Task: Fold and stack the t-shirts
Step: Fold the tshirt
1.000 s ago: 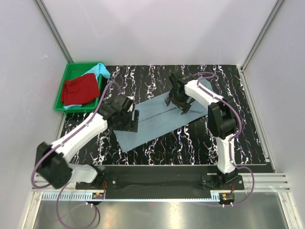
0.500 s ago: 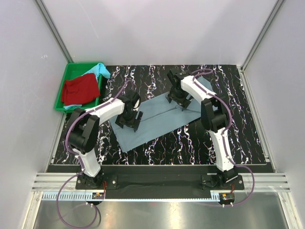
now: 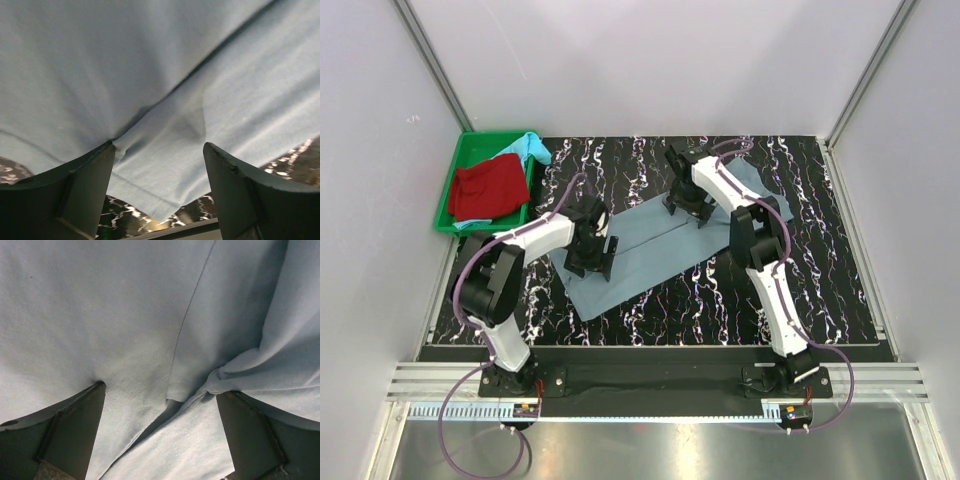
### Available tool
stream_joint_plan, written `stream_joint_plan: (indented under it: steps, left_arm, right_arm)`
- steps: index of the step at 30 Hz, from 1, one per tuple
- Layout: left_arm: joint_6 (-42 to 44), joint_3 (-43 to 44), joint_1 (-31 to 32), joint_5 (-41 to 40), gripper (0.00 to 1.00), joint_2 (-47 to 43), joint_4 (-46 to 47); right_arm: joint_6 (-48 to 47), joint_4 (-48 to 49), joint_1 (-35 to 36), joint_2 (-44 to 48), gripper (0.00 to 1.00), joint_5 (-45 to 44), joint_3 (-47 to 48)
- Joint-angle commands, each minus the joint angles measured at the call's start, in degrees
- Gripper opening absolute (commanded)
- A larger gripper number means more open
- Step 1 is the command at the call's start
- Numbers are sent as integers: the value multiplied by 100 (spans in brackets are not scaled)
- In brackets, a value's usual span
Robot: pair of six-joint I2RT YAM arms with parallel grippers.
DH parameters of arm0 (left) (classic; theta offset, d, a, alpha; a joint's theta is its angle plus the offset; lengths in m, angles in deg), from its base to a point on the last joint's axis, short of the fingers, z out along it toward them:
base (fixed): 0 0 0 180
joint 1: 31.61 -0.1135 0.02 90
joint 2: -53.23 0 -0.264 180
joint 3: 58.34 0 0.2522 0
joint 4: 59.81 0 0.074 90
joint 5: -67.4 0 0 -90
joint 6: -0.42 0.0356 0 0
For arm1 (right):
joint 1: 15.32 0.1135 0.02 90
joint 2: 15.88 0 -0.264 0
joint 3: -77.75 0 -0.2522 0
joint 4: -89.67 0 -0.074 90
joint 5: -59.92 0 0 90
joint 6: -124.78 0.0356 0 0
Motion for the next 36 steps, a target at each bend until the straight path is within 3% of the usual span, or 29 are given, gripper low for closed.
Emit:
stream_joint_plan:
  steps: [1, 7, 13, 17, 23, 31, 36]
  left_arm:
    - [-645, -854, 111, 1593, 77, 376, 309]
    - [-1049, -1390, 295, 1776, 77, 33, 598]
    - [-1883, -1453, 1252, 2207, 77, 208, 1187]
    - [-2787, -1331, 2069, 2445, 77, 358, 1924]
    - [-3948, -1146, 2808, 2657, 77, 744, 3155]
    - [-4608, -979, 3117, 2692, 77, 1210, 4034]
    - [-4320, -567, 3100, 2280, 77, 1097, 3492]
  right_arm:
    - [-738, -58, 21, -419, 100, -269, 552]
    - [-1564, -23, 21, -823, 100, 29, 1141]
    - [-2259, 108, 21, -939, 100, 301, 1415]
    - [-2629, 467, 21, -798, 100, 617, 1196]
    - [-3095, 969, 39, -710, 100, 1286, 993]
    - [-3754, 1198, 135, -1060, 100, 2121, 1519]
    - [-3895, 1181, 118, -1246, 99, 1726, 1670]
